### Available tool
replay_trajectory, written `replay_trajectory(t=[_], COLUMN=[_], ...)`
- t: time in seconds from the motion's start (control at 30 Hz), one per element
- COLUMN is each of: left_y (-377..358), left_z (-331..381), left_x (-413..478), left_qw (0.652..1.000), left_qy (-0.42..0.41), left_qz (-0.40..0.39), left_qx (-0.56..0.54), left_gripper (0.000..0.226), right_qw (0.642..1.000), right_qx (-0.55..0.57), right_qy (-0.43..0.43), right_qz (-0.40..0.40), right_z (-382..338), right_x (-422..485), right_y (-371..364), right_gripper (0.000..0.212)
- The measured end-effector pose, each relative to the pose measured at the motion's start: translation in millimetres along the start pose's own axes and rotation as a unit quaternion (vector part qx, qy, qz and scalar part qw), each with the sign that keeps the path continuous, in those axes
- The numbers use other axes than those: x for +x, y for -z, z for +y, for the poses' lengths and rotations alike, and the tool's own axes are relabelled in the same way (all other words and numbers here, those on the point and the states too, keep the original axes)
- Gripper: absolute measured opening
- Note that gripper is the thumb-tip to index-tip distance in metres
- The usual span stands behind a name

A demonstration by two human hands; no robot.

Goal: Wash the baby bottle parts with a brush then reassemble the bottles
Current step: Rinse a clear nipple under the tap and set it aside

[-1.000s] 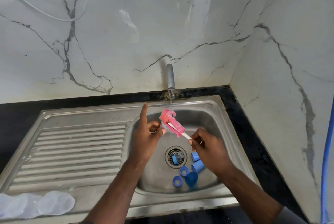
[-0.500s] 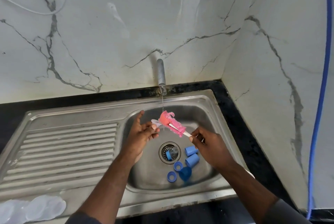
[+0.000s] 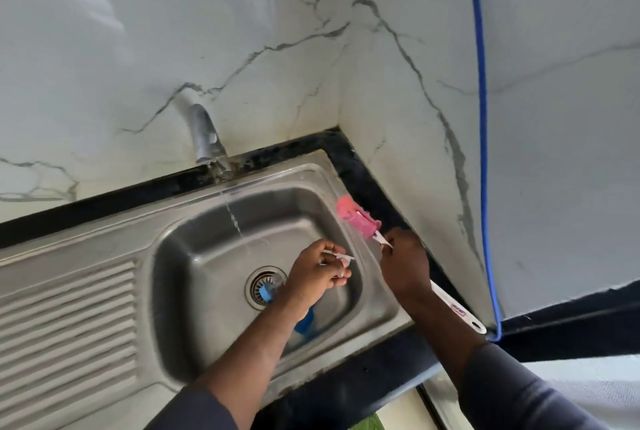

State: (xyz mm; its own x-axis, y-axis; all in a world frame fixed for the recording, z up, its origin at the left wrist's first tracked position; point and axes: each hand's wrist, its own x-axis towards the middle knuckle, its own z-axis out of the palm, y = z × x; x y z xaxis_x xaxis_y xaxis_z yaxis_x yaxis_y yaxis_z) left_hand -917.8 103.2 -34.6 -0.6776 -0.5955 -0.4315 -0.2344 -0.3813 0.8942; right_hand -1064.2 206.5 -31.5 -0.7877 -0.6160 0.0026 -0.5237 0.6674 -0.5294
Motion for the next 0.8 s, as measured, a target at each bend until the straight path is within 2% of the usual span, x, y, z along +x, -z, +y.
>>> replay_trajectory(t=[0.13,0.27,0.37,0.47,0.5,0.57,0.67,0.7,0.8], left_y=[-11,5,26,48,55,72,100,108,137], left_z=[-1,-4,-6,-11,-11,-11,-4,0,15], left_x=[3,2,0,-4,-6,-7,-5,-4,4], left_qw=[1.0,1.0,0.998,0.995,0.994,0.99,0.979,0.976,0.972], left_qy=[0.001,0.013,0.019,0.02,0.021,0.019,0.0,-0.007,-0.012], left_qz=[-0.021,0.014,0.053,0.098,0.111,0.137,0.189,0.203,0.224], left_qx=[0.01,0.02,0.014,0.004,-0.002,-0.033,-0.076,-0.076,-0.077], left_gripper=[0.008,0.006,0.006,0.008,0.009,0.014,0.022,0.02,0.015], right_qw=[0.998,0.999,0.997,0.989,0.987,0.985,0.961,0.949,0.933], right_qx=[-0.033,-0.037,-0.041,-0.05,-0.025,0.049,0.161,0.184,0.226], right_qy=[-0.051,-0.036,-0.031,0.062,0.104,0.163,0.099,0.08,0.068], right_qz=[0.034,0.016,0.054,0.121,0.118,0.028,-0.203,-0.241,-0.27], right_z=[24,37,36,16,4,-32,-94,-110,-157], right_x=[9,7,4,5,5,7,10,11,22], right_y=[4,-3,-3,-5,-11,-30,-59,-68,-97], right_gripper=[0.022,0.039,0.044,0.038,0.033,0.022,0.023,0.027,0.03])
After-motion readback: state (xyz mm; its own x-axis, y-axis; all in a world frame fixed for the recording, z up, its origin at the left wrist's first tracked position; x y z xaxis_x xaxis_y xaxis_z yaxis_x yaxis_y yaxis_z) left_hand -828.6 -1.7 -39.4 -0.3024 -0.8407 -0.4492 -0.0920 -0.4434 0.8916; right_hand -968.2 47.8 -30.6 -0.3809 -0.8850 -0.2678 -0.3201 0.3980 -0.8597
